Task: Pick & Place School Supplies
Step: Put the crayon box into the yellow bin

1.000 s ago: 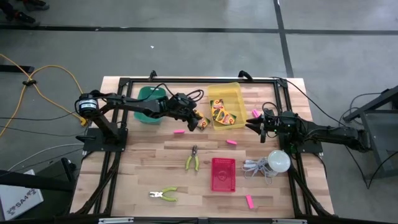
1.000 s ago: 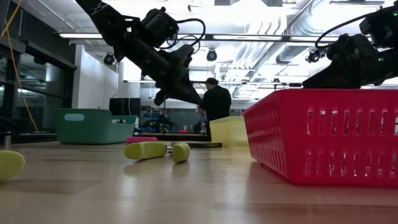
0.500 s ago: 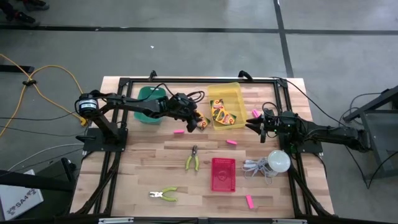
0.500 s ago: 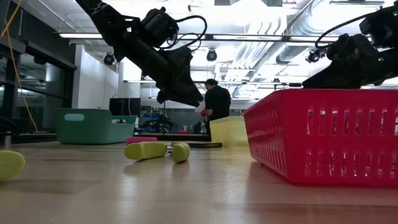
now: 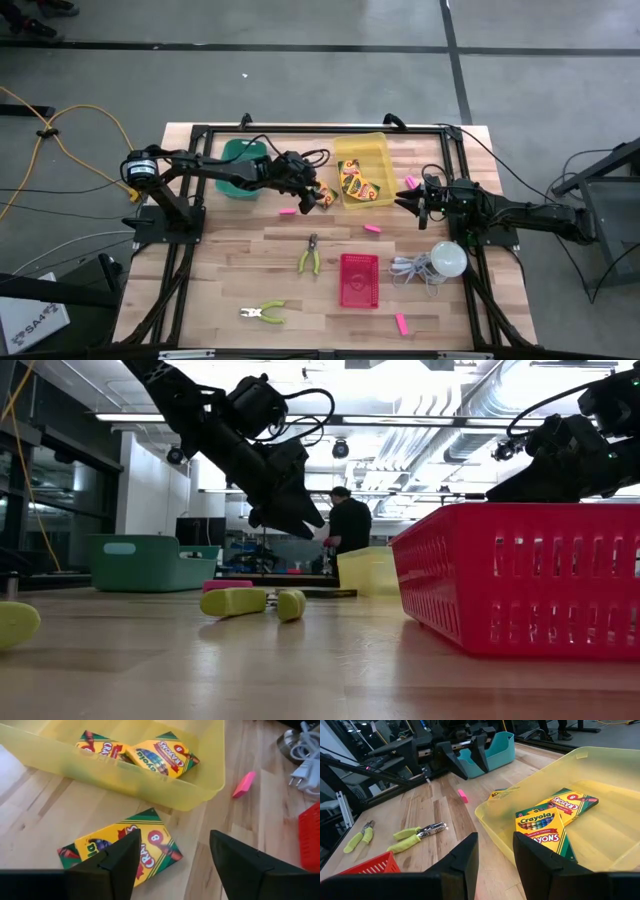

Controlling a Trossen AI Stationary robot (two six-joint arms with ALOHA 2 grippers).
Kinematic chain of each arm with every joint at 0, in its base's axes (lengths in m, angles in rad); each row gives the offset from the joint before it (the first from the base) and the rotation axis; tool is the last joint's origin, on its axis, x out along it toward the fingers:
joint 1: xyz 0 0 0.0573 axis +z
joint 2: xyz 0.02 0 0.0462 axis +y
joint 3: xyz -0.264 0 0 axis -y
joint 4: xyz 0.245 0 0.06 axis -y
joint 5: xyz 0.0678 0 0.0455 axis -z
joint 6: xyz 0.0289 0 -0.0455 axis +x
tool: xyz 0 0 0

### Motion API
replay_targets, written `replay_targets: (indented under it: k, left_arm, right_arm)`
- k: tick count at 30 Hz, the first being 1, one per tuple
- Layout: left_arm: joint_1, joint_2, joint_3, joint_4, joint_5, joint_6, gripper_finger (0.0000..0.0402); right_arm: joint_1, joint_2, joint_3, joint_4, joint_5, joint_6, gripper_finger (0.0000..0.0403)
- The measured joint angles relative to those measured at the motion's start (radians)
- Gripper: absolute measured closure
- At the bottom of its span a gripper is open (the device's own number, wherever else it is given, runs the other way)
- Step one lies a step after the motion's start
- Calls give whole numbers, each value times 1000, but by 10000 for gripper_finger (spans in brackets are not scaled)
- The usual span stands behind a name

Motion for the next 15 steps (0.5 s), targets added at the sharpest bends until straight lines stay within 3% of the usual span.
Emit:
replay_targets:
  k: [15]
  left_arm:
    - [0,0,0,-4,-28,6,169]
  right_arm:
    - [0,0,0,0,0,0,292]
